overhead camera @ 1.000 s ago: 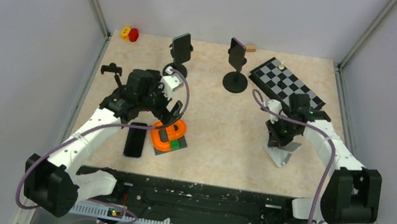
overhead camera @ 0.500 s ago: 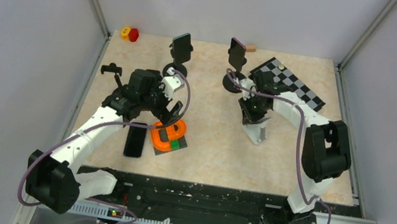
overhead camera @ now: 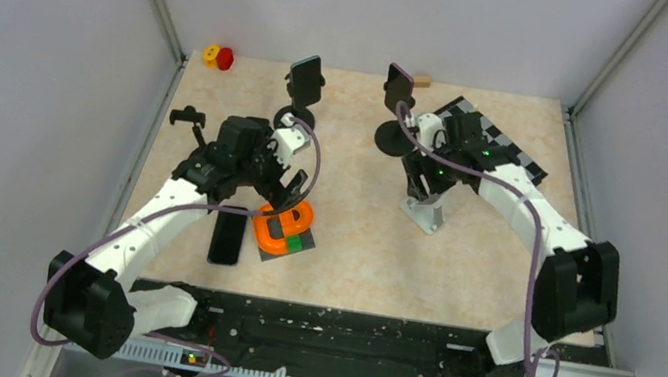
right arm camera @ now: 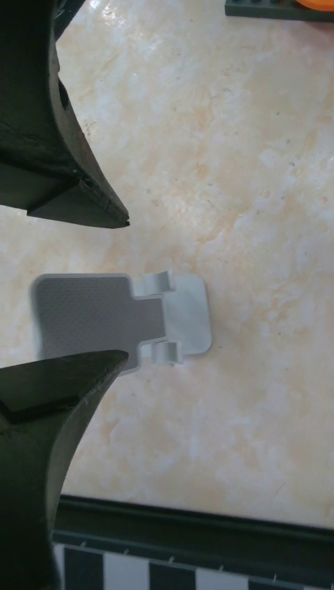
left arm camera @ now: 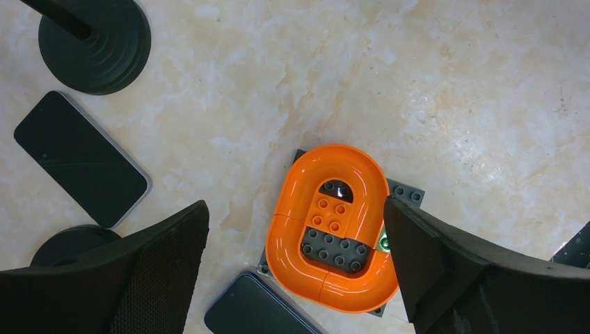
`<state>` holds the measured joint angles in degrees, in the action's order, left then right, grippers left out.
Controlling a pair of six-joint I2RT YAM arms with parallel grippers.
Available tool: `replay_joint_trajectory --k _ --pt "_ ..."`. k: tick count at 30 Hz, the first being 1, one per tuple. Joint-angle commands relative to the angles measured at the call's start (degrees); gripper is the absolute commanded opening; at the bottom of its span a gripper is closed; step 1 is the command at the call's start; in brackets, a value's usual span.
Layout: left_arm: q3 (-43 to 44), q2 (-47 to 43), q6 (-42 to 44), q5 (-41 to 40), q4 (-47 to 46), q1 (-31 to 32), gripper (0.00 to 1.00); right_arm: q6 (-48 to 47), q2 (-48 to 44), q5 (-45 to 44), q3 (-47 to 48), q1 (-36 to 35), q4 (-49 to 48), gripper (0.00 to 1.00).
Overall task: Place the phone on the phone stand
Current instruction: Move the phone stand to the center of the board, then pick up the phone stand at the center of the board.
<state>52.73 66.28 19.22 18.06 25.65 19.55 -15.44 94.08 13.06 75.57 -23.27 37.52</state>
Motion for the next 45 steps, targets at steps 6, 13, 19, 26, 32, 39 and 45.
replay_joint_trajectory --k 6,13,19,26,32,39,45 --pt "1.8 -1.2 -0.4 0.9 -2.4 0.0 0.99 1.6 -15.8 -0.9 -6.9 4.3 3.1 0.68" --pt "1.9 -1.3 -0.8 1.7 -2.5 0.0 0.99 4.5 -14.2 4.6 -8.7 8.3 4.1 0.69" --pt "1.3 -1.6 -1.1 1.1 -2.6 0.0 0.99 5.9 -9.4 7.4 -7.3 8.6 3.9 0.69" --pt "1.1 -1.7 -1.1 0.9 -2.9 0.0 0.99 6.5 -4.0 9.1 -4.0 8.9 4.0 0.69" --pt "1.2 -1.5 -1.1 0.8 -2.9 0.0 0.99 7.4 -2.0 11.0 -0.1 8.9 4.6 0.68" --pt "1.1 -1.4 -0.9 0.9 -2.9 0.0 0.99 7.9 0.5 10.1 3.1 8.9 5.0 0.66" --pt "1.1 -1.7 -0.9 0.8 -2.8 0.0 0.99 7.6 2.7 8.7 4.4 8.9 5.4 0.48"
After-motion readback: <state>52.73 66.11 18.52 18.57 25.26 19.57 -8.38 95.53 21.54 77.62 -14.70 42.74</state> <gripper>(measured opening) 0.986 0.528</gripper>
